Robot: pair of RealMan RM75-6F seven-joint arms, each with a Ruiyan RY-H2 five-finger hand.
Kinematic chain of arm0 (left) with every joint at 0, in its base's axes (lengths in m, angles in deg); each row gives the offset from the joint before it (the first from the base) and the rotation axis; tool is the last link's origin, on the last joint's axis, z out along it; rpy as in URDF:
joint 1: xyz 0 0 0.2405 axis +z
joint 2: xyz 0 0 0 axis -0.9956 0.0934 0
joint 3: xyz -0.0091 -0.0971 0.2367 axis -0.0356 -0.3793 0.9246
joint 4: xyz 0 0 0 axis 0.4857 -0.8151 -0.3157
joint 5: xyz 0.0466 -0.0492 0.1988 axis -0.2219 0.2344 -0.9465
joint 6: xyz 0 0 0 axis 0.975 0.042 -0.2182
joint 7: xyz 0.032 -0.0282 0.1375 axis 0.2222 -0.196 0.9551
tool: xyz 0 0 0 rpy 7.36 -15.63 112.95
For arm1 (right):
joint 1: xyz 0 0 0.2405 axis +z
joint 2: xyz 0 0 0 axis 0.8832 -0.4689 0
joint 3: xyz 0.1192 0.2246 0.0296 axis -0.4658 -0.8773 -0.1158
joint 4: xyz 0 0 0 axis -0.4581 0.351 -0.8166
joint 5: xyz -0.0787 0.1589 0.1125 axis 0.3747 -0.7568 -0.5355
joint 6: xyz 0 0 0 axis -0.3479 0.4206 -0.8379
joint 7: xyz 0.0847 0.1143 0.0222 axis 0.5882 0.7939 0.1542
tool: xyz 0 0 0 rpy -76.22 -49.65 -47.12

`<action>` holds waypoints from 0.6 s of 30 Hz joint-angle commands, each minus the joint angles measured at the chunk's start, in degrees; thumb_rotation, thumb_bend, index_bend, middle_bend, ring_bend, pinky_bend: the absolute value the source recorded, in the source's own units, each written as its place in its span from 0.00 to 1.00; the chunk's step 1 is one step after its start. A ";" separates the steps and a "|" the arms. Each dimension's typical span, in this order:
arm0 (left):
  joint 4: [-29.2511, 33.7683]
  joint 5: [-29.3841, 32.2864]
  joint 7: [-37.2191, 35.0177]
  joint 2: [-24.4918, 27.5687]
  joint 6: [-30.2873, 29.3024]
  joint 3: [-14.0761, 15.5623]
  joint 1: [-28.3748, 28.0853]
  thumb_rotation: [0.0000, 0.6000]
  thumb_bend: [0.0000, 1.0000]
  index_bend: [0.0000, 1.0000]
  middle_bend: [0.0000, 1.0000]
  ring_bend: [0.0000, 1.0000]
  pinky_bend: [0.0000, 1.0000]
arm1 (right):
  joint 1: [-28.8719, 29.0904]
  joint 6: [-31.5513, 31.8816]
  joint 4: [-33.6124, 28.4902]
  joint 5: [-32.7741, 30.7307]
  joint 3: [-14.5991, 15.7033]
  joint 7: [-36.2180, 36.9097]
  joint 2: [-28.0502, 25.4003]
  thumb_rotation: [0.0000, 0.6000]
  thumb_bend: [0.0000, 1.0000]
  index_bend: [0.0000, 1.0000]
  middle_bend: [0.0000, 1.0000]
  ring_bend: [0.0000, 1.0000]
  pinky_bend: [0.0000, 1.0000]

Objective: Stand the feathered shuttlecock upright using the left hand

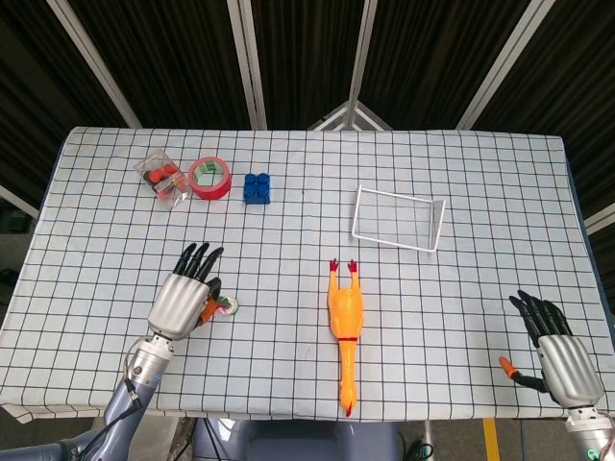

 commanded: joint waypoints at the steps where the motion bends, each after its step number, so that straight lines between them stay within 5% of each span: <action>1: -0.24 0.11 0.01 -0.17 -0.05 0.24 -0.11 1.00 0.58 0.60 0.08 0.00 0.00 | -0.01 0.03 0.01 0.01 0.00 0.00 0.01 1.00 0.34 0.00 0.00 0.00 0.00; 5: 0.14 0.08 -0.12 0.03 -0.12 0.64 -0.23 1.00 0.45 0.47 0.03 0.00 0.00 | -0.01 -0.01 -0.01 -0.03 0.00 0.04 -0.01 1.00 0.34 0.00 0.00 0.00 0.00; 11: 2.16 -0.73 -3.15 1.14 -1.31 1.14 0.45 1.00 0.18 0.03 0.00 0.00 0.00 | -0.02 0.03 0.06 0.01 0.00 -0.01 -0.02 1.00 0.34 0.00 0.00 0.00 0.00; 18: 6.42 -5.54 -8.25 6.29 -6.04 2.76 3.12 1.00 0.17 0.00 0.00 0.00 0.00 | -0.02 -0.11 0.06 -0.01 0.07 -0.14 -0.07 1.00 0.34 0.00 0.00 0.00 0.00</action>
